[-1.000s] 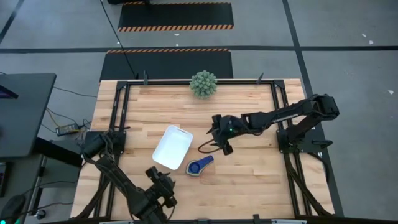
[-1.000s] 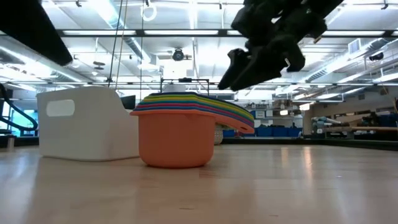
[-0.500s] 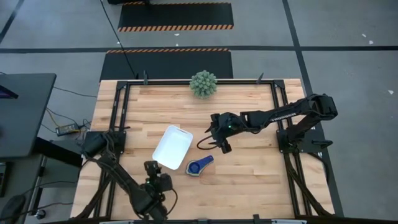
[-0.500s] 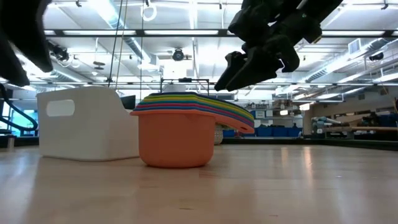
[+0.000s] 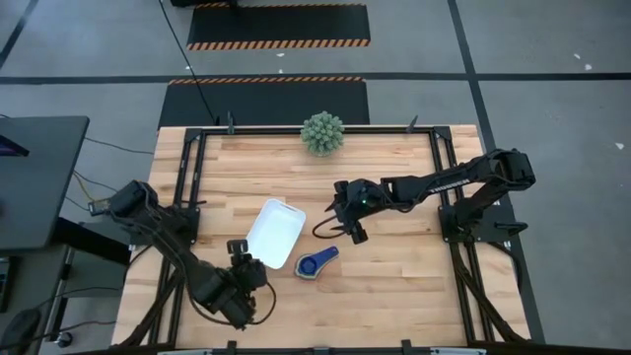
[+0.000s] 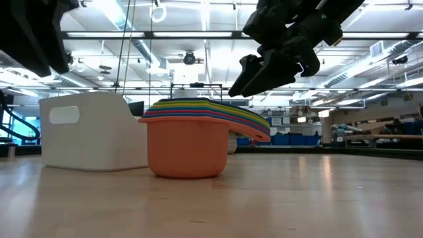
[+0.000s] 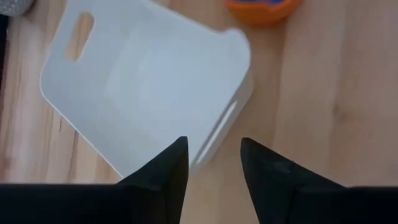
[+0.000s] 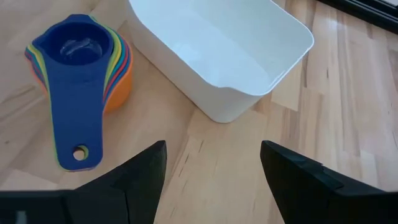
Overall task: Nest measuring cups in basket
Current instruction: Put the nested measuring cup into the white bin
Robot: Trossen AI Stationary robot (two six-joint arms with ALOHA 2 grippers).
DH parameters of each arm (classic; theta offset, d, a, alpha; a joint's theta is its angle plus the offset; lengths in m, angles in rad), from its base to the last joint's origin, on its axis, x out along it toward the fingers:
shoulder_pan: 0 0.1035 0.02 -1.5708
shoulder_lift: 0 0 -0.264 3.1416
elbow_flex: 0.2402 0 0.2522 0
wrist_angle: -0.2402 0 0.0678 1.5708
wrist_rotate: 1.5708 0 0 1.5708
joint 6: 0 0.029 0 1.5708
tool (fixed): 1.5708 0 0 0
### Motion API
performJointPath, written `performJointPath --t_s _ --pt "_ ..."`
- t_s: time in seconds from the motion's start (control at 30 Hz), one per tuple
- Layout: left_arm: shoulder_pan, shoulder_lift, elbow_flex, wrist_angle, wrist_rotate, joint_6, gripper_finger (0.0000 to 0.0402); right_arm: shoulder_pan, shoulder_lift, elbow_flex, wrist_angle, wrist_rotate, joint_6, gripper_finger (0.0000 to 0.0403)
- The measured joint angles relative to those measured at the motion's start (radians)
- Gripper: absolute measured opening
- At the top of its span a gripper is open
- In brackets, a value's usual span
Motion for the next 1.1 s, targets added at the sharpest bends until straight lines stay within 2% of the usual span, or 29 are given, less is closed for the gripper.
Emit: performJointPath --t_s 0.2,0.4,0.53,0.73,0.87,1.1 --pt "0.082 -0.02 -0.086 0.074 0.124 0.176 0.0153 0.0 0.0 0.0 0.001 0.006 0.027 0.0268" --pt "0.167 -0.03 -0.12 0.134 0.241 0.329 0.0151 0.003 0.0 0.0 0.003 0.011 0.077 0.0268" --pt "0.208 -0.03 -0.12 0.124 0.325 0.428 0.0127 0.014 0.0 0.0 0.003 0.011 0.098 0.0268" --pt "0.213 -0.036 -0.12 0.069 0.316 0.626 0.0068 0.021 0.0 0.0 0.002 0.011 0.113 0.0268" --pt "0.216 -0.036 -0.12 0.017 0.292 0.688 0.0037 0.022 0.0 0.0 0.008 0.011 0.139 0.0268" --pt "0.229 -0.036 -0.12 -0.001 0.281 0.72 0.0022 0.027 0.0 0.0 0.052 -0.014 0.163 0.0267"
